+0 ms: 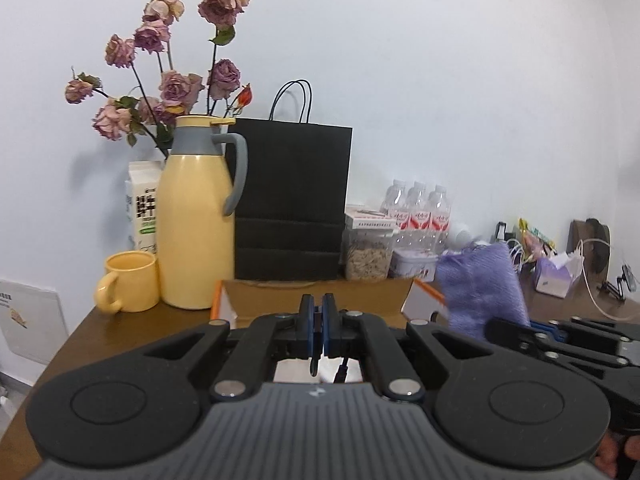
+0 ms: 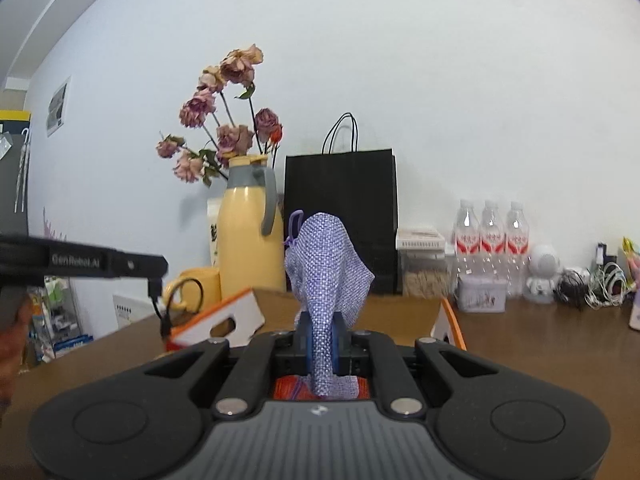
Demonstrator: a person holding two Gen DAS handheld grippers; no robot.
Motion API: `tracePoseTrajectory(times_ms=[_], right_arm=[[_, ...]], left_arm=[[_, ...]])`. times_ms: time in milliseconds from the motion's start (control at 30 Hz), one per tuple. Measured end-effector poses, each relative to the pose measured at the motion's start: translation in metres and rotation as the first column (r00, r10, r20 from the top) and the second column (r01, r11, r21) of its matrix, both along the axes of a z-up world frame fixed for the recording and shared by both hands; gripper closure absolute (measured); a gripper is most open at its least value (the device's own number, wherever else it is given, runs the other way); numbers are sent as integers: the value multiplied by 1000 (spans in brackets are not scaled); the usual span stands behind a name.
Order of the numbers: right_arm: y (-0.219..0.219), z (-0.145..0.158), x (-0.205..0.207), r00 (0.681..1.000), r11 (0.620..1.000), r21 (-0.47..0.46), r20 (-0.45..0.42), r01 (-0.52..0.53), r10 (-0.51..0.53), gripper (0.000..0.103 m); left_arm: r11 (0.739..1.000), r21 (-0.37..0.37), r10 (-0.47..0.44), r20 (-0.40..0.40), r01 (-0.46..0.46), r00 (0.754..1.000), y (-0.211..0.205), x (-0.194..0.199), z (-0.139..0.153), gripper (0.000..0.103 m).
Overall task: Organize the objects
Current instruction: 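Carry the purple bag into the cardboard box and open the right tool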
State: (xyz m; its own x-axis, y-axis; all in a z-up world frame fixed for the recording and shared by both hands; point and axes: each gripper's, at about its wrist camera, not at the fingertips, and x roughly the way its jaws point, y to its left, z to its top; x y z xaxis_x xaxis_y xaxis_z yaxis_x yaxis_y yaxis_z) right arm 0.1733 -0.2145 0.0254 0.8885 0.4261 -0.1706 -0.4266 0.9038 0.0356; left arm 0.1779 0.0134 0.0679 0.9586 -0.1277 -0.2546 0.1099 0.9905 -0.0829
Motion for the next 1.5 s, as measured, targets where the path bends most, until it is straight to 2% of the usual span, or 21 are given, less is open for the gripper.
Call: tracePoseTrajectory(times_ms=[300, 433, 533, 700, 867, 933, 967, 1000, 1033, 1067, 1100, 1133, 1167, 1500], right_arm=[[21, 7, 83, 998, 999, 13, -46, 42, -41, 95], [26, -3, 121, 992, 996, 36, -93, 85, -82, 95], [24, -18, 142, 983, 994, 42, -156, 102, -95, 95], [23, -34, 157, 968, 995, 17, -235, 95, -89, 95], [26, -34, 150, 969, 997, -2, -233, 83, -81, 94], [27, -35, 148, 967, 997, -7, -239, 83, -82, 88], [27, -35, 148, 966, 996, -10, -245, 88, -88, 87], [26, -35, 148, 964, 995, -14, -249, 97, -97, 81], [26, -35, 146, 962, 995, -18, -252, 103, -104, 64], [24, -34, 145, 962, 994, -18, -252, 107, -108, 52], [23, -33, 143, 962, 993, -17, -246, 113, -113, 25], [23, -32, 141, 964, 992, -15, -235, 122, -122, 10], [23, -32, 139, 967, 991, -14, -220, 131, -131, 0], [22, -25, 133, 970, 990, -31, -197, 136, -140, 0]], left_arm=[[999, -44, 29, -25, -30, 999, -9, 76, -5, 98], [996, -54, 71, -58, -74, 996, -11, 112, -17, 98], [996, -22, 79, -98, -82, 992, -15, 127, -33, 98], [996, -8, 82, -143, -84, 986, -15, 133, -46, 98], [996, -4, 91, -138, -92, 986, -14, 130, -45, 98], [995, -1, 101, -136, -102, 986, -15, 127, -44, 96], [993, 3, 113, -131, -114, 985, -15, 125, -44, 92], [993, 8, 117, -128, -117, 985, -16, 124, -42, 86], [993, 11, 120, -122, -120, 985, -16, 121, -42, 65], [991, 12, 132, -115, -131, 985, -16, 119, -41, 28], [988, 12, 152, -101, -151, 983, -16, 117, -40, 11], [986, 12, 166, -82, -166, 983, -16, 115, -39, 0], [984, 14, 180, -64, -179, 982, -16, 112, -38, 0], [980, 13, 199, -76, -199, 977, -16, 112, -34, 0]])
